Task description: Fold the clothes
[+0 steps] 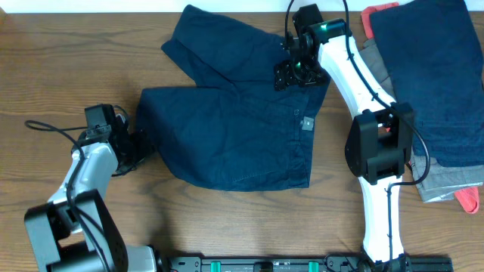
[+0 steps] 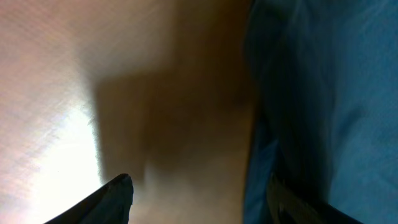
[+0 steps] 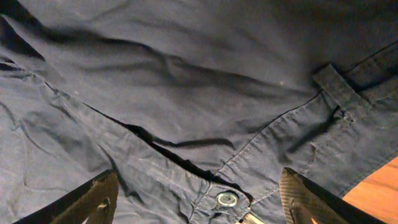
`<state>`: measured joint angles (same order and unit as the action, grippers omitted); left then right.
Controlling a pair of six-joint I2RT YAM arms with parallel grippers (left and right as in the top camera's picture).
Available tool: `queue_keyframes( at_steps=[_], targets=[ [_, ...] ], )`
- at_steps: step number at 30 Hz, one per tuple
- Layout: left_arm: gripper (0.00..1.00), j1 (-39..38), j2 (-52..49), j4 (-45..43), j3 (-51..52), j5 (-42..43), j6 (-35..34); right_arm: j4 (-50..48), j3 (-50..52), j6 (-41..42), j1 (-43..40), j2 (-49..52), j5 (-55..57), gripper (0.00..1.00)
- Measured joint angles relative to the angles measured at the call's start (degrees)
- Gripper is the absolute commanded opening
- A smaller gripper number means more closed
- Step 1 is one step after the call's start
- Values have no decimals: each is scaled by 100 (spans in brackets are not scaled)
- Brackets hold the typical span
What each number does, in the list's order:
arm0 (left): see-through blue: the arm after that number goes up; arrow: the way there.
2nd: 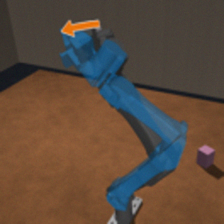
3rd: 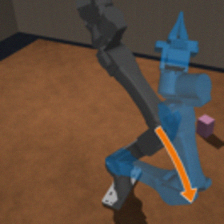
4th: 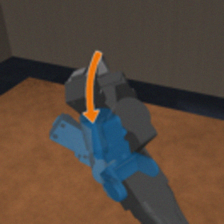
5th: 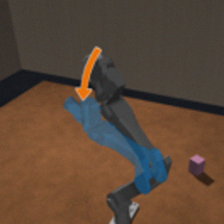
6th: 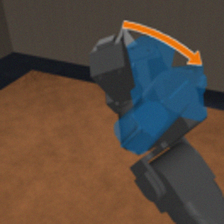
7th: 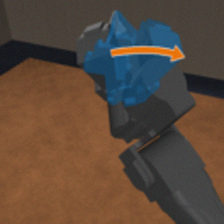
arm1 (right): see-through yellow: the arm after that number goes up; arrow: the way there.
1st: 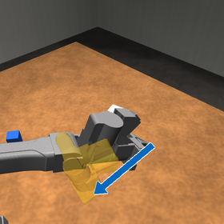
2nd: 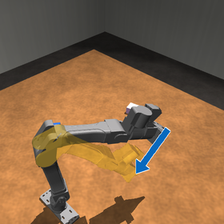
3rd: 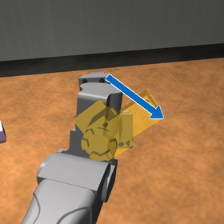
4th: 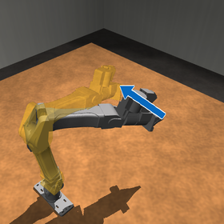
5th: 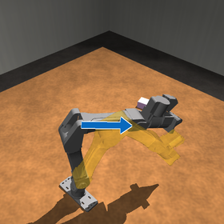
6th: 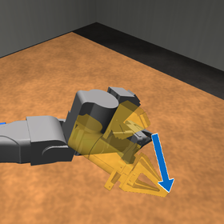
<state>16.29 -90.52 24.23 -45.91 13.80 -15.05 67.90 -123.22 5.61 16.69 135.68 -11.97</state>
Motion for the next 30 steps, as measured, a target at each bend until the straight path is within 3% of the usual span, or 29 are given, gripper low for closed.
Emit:
queue_keyframes(
  at_steps=[12, 15, 25, 30],
  targets=[
    [70, -243, -490, -1174, -2, 402, 0, -2, 0, 0, 0, 0, 0, 81],
    [65, -350, -573, -1386, -20, 415, -2, 0, 0, 0, 0, 0, 0, 80],
    [63, -649, -614, -1449, -35, 426, 2, -2, 0, 0, 0, 0, 46, 81],
    [53, -660, -619, -1410, -31, 428, 2, 0, 0, 0, 0, 0, 63, 81]
  ],
)
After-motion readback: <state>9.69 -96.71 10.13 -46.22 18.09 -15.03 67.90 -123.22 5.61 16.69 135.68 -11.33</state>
